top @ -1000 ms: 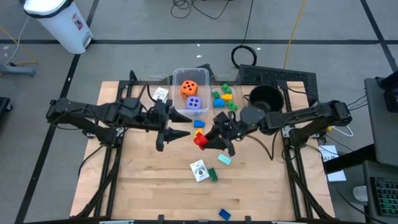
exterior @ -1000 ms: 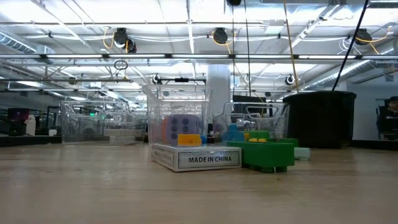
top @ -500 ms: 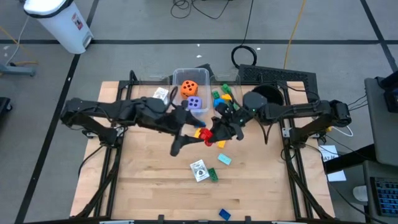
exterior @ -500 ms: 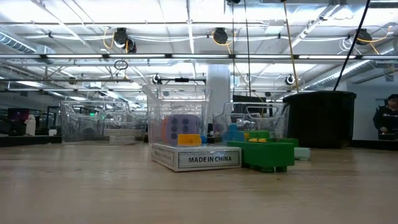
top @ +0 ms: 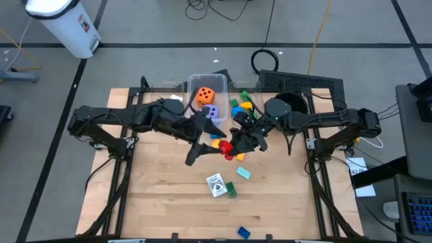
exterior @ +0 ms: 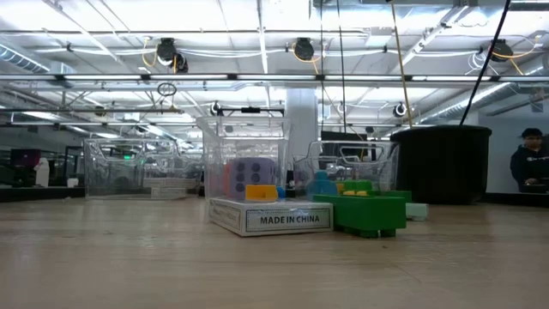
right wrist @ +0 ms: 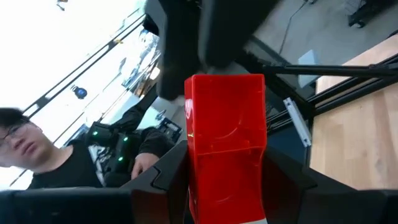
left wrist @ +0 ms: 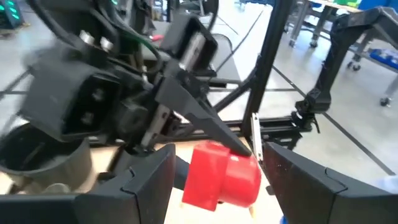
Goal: Pick & Place Toys
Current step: Put the red game piece into the right transparent bin
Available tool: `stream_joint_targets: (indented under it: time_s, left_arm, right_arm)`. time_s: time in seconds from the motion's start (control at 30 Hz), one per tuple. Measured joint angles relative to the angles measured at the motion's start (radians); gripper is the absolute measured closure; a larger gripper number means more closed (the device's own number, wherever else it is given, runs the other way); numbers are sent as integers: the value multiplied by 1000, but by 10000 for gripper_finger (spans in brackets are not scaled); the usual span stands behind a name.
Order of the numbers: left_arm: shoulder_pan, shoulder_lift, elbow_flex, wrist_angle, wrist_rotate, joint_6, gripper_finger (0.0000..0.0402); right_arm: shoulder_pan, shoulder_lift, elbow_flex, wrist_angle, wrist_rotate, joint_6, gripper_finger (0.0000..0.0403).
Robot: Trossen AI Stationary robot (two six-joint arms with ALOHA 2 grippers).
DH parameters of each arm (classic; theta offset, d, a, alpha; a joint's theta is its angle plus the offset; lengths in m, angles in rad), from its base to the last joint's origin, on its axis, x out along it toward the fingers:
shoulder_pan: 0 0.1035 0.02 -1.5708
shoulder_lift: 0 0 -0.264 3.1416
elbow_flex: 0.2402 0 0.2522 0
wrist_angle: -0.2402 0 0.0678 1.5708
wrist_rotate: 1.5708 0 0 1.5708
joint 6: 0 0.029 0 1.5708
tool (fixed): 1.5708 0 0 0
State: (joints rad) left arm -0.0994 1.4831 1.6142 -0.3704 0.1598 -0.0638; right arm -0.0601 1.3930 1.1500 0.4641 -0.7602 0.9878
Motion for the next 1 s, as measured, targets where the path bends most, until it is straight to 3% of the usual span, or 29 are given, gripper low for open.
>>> stream_joint_targets:
  time_s: [0.17, 0.5, 0.73, 1.0]
  left_arm:
    - [0, 39, 0, 27, 56, -22, 151]
    - [2, 62, 0, 59, 73, -20, 154]
    - [7, 64, 0, 65, 91, -14, 219]
    - [11, 52, -1, 97, 90, -29, 225]
  right_arm:
    - [0, 0, 0, 5, -4, 22, 262]
    - [0, 0, 0, 15, -28, 33, 260]
    - [0, 0, 0, 19, -31, 29, 261]
    - [0, -1, 1, 25, -16, 20, 218]
